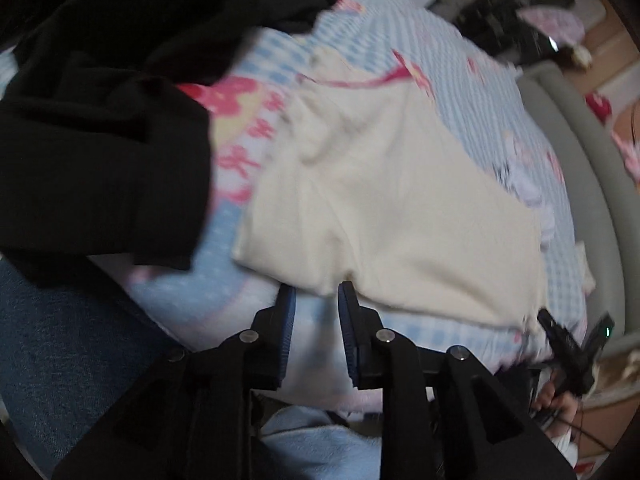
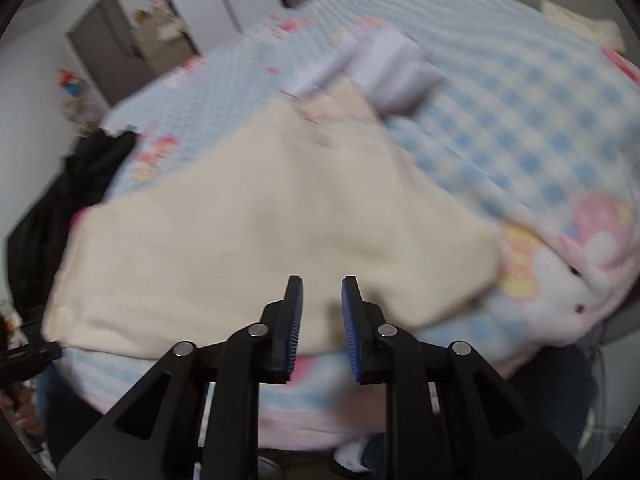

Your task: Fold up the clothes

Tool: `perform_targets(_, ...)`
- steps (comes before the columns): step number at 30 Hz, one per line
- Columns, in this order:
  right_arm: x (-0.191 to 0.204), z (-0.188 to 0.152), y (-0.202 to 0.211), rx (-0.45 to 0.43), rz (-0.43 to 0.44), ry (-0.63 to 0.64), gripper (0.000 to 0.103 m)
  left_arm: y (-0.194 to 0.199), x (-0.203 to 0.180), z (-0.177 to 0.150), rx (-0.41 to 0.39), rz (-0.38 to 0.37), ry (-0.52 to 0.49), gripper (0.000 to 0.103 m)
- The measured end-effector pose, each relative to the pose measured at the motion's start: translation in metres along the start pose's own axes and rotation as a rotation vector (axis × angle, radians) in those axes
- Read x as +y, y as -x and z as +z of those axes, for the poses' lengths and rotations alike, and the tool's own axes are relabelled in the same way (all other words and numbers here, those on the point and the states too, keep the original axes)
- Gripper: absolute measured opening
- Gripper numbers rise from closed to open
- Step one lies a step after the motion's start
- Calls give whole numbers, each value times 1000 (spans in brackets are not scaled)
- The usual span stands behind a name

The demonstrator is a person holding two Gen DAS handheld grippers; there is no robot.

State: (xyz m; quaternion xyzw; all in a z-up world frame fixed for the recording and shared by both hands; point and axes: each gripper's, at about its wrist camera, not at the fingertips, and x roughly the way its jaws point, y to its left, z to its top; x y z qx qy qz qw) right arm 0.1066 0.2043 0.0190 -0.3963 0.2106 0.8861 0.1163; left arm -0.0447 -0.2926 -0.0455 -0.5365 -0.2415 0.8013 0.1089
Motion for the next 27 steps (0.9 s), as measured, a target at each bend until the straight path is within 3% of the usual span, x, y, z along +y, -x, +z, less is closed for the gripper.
perform_targets(3, 18, -9, 0, -9, 28, 24, 21, 2, 23, 3, -38, -36, 135, 28)
perform_targets(6, 28, -18, -3, -1, 43, 36, 21, -10, 27, 0, -59, -45, 173, 29)
perform_targets(10, 22, -32, -17, 54, 27, 20, 21, -5, 6, -2, -122, 74, 42, 7)
perform_targets(14, 16, -41, -29, 94, 10, 7, 21, 14, -13, 5, -164, 158, -127, 6)
perform_targets(18, 9, -40, -31, 104, 13, -10, 18, 12, -7, 12, -111, 177, -168, 7)
perform_targets(20, 1, -40, -32, 109, -7, -19, 18, 1, 5, 12, -43, 159, -128, 12)
perform_targets(23, -12, -40, -33, 115, -37, -33, 16, 14, 9, 11, -40, 82, -105, 16)
perform_targets(24, -12, -39, -31, 116, -37, -34, 15, 25, 5, 11, -83, 55, -127, 18)
perform_targets(26, -11, -37, -28, 116, -36, -35, 19, 46, -9, 8, -192, -2, -198, 45)
perform_targets(27, -7, -35, -26, 107, -37, -24, 22, 51, -18, 6, -228, -33, -234, 50)
